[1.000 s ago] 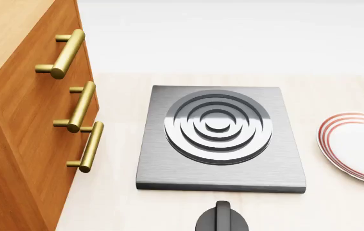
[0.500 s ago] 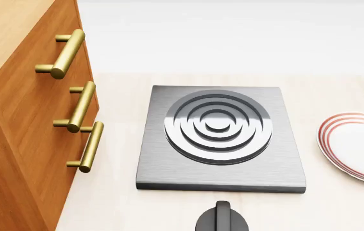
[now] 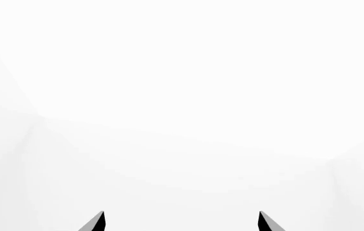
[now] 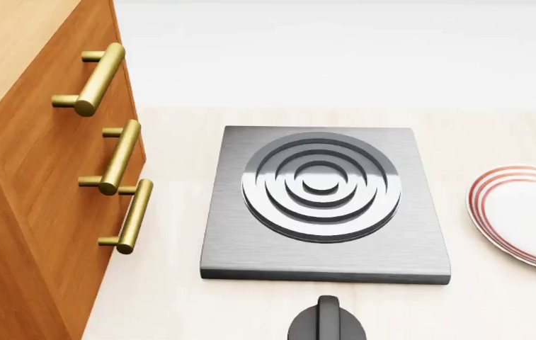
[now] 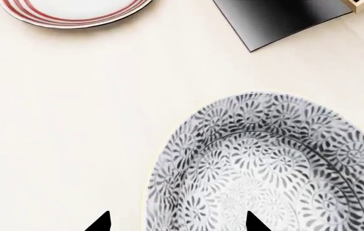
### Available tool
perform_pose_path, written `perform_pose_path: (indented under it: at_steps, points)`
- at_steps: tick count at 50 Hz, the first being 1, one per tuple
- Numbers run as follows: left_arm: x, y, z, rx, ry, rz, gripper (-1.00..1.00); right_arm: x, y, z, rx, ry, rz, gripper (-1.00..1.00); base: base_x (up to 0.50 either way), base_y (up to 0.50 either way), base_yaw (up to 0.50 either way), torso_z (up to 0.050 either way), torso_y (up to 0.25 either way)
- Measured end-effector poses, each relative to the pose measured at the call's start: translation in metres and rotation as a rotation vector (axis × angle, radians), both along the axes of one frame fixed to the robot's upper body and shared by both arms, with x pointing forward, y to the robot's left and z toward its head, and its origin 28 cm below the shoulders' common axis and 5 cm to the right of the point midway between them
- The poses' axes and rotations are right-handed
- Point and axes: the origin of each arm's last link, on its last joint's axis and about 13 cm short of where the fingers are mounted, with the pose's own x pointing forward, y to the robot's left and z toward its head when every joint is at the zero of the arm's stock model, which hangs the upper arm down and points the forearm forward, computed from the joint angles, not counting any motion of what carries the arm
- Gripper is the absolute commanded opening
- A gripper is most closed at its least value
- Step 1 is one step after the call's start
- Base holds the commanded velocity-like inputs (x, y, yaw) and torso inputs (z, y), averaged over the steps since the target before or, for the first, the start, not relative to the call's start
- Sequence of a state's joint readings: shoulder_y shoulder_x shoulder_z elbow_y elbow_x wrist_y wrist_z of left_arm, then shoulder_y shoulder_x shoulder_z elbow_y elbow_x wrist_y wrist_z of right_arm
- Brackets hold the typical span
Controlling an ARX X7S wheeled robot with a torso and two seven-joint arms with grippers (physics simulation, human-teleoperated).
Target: Put the bowl on the stove.
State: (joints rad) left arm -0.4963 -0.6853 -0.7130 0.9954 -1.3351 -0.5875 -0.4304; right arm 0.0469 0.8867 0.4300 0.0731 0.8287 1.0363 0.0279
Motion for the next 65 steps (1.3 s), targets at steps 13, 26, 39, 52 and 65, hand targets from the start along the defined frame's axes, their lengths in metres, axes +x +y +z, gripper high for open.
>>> perform_pose_path:
  at_steps: [13, 26, 39, 52, 65]
  points:
    - [0.000, 0.000, 0.000, -0.002, 0.000, 0.001, 1.00, -0.002, 0.001, -0.002, -0.020, -0.008, 0.011, -1.00, 0.00, 0.00, 0.00, 0.000, 0.000]
    - [0.000, 0.001, 0.000, -0.006, -0.002, 0.003, 1.00, -0.007, 0.002, -0.003, -0.028, -0.047, 0.029, -1.00, 0.00, 0.00, 0.00, 0.000, 0.000]
    - [0.001, 0.001, -0.001, -0.009, -0.001, 0.004, 1.00, -0.013, 0.001, -0.001, -0.035, -0.064, 0.022, -1.00, 0.00, 0.00, 0.00, 0.000, 0.000]
    - [0.001, 0.000, -0.001, -0.010, 0.002, 0.002, 1.00, -0.022, -0.002, 0.013, -0.070, -0.069, 0.037, -1.00, 0.00, 0.00, 0.00, 0.000, 0.000]
    - [0.002, 0.000, -0.002, -0.011, 0.003, -0.001, 1.00, -0.019, -0.001, 0.049, -0.106, -0.129, 0.127, -1.00, 0.00, 0.00, 0.00, 0.000, 0.000]
